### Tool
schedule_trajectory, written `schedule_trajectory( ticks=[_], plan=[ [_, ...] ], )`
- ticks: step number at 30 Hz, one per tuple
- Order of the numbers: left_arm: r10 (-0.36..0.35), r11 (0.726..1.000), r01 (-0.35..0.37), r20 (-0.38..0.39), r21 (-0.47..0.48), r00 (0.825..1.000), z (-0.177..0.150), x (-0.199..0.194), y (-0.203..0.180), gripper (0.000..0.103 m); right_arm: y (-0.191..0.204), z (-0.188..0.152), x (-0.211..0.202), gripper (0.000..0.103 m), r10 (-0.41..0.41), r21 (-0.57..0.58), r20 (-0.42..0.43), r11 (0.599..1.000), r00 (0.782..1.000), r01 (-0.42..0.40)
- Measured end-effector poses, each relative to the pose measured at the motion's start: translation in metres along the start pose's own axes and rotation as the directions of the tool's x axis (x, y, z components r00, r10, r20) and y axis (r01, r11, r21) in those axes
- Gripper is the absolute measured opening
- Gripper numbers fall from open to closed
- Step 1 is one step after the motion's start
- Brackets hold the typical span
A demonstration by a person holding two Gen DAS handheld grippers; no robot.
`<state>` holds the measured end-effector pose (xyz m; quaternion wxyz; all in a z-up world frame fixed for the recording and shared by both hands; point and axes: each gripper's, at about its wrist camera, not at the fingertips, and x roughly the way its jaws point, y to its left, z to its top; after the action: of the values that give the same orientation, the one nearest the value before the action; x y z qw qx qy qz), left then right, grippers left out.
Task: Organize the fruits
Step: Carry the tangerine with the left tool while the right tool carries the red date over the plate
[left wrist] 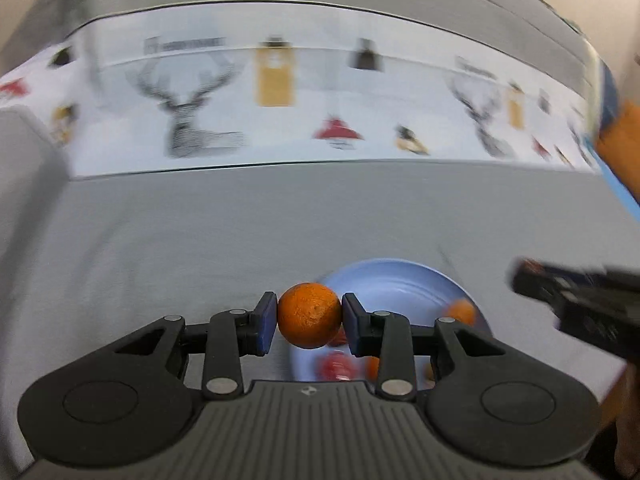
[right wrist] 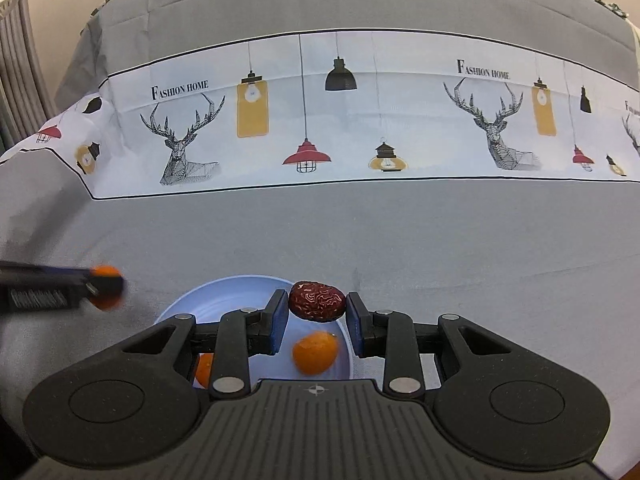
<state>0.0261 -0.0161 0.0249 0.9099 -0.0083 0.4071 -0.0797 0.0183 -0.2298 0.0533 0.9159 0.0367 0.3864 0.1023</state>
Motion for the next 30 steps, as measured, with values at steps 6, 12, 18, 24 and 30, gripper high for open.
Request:
schedule_trajectory(
  ticks=[6,12,18,24,30],
  plan=[
    [-0.05,0.992,0.045,0.04,0.12,0.998,-0.003,0.015,-0.028,0.039,0.017,-0.002,0.013,0.033,0.013,-0.058,-0.06,0.998,0.998,-0.016],
    [-0.057,0.984,0.049,0.039,0.168,0.998,-0.003,0.026,-0.035,0.039,0.021,-0.005,0.031,0.033,0.006,-0.075,-0.123,0.997,0.992,-0.015],
    [-0.041,0.981,0.04,-0.001,0.188,0.999,-0.006,0.035,-0.037,0.039,0.02,-0.007,0.037,0.033,0.005,-0.061,-0.148,0.998,0.989,-0.014],
    [-0.032,0.98,0.035,-0.016,0.195,0.999,-0.008,0.039,-0.037,0.039,0.022,-0.008,0.04,0.033,0.003,-0.072,-0.161,0.997,0.987,-0.015],
    [-0.035,0.98,0.037,-0.017,0.195,0.999,-0.008,0.039,-0.037,0.039,0.021,-0.009,0.042,0.033,0.001,-0.072,-0.168,0.997,0.986,-0.013]
  ],
)
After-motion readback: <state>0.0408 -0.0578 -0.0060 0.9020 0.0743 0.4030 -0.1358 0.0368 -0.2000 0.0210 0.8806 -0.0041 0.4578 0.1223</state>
